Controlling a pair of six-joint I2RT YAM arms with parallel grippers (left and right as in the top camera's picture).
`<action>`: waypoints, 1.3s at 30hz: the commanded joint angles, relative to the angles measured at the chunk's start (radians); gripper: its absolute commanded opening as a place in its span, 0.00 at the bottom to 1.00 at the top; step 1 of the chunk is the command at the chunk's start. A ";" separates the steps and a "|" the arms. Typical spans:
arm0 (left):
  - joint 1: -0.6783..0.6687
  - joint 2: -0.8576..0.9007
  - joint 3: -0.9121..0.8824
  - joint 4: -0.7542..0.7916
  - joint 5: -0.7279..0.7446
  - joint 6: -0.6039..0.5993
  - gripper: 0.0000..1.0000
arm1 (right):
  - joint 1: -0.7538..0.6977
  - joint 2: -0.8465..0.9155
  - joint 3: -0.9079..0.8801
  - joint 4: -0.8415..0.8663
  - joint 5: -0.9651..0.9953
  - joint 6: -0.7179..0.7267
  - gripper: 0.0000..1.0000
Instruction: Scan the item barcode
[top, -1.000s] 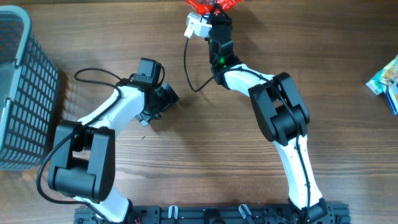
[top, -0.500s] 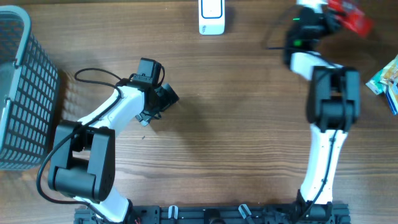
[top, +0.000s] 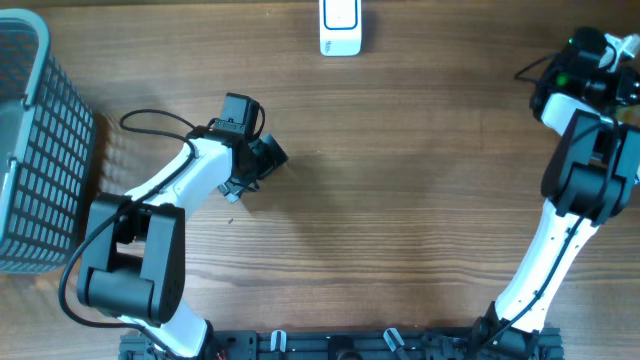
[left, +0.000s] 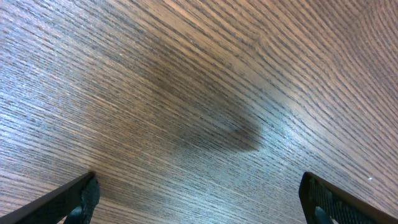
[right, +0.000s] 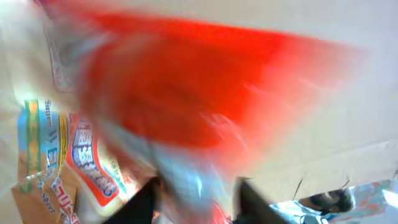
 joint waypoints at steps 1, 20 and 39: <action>0.006 -0.002 -0.008 0.000 -0.020 0.012 1.00 | -0.014 0.006 -0.055 -0.016 -0.051 0.048 0.78; 0.006 -0.002 -0.008 0.000 -0.020 0.012 1.00 | 0.146 -0.195 -0.074 -0.209 -0.059 0.206 0.90; 0.006 -0.002 -0.008 0.000 -0.020 0.012 1.00 | 0.356 -0.986 -0.080 -1.803 -1.686 1.278 1.00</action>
